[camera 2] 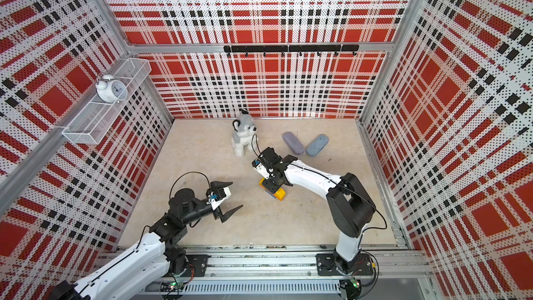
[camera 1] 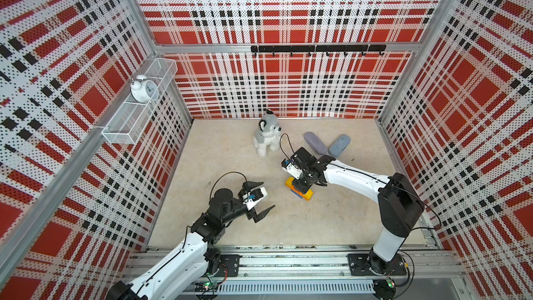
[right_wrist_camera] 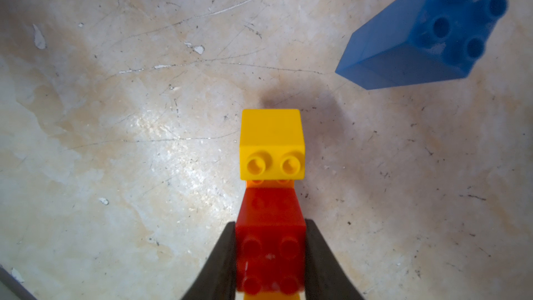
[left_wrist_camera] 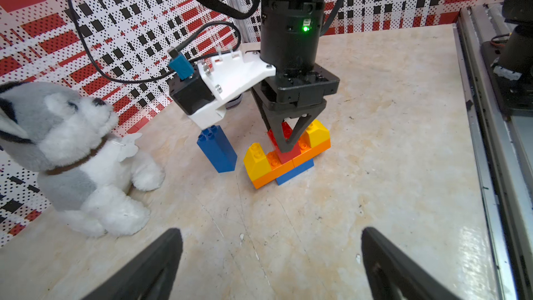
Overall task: Assemble a fork with lego
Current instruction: Assemble the lego brick with the lego brick.
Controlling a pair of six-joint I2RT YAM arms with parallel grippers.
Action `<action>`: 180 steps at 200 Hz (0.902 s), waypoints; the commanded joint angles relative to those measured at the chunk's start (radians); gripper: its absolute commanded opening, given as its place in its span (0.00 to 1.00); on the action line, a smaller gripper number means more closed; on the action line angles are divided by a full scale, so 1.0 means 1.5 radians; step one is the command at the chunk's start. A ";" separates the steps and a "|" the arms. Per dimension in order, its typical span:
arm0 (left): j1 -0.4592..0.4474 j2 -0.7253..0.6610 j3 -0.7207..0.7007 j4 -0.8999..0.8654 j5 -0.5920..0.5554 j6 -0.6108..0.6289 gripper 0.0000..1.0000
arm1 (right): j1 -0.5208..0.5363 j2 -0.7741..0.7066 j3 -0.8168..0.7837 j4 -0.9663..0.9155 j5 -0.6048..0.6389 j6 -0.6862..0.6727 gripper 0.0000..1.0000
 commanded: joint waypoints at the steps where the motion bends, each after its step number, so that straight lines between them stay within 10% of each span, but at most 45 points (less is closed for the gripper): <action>1: -0.003 -0.005 0.018 -0.008 -0.005 0.008 0.98 | 0.009 0.061 -0.047 -0.061 -0.010 0.013 0.29; 109: -0.003 -0.005 0.023 -0.010 -0.011 0.009 0.98 | -0.015 0.091 -0.054 -0.101 0.004 -0.011 0.31; 180: -0.004 -0.006 0.030 0.005 -0.024 -0.003 0.98 | -0.019 0.002 0.098 -0.110 0.007 0.015 0.68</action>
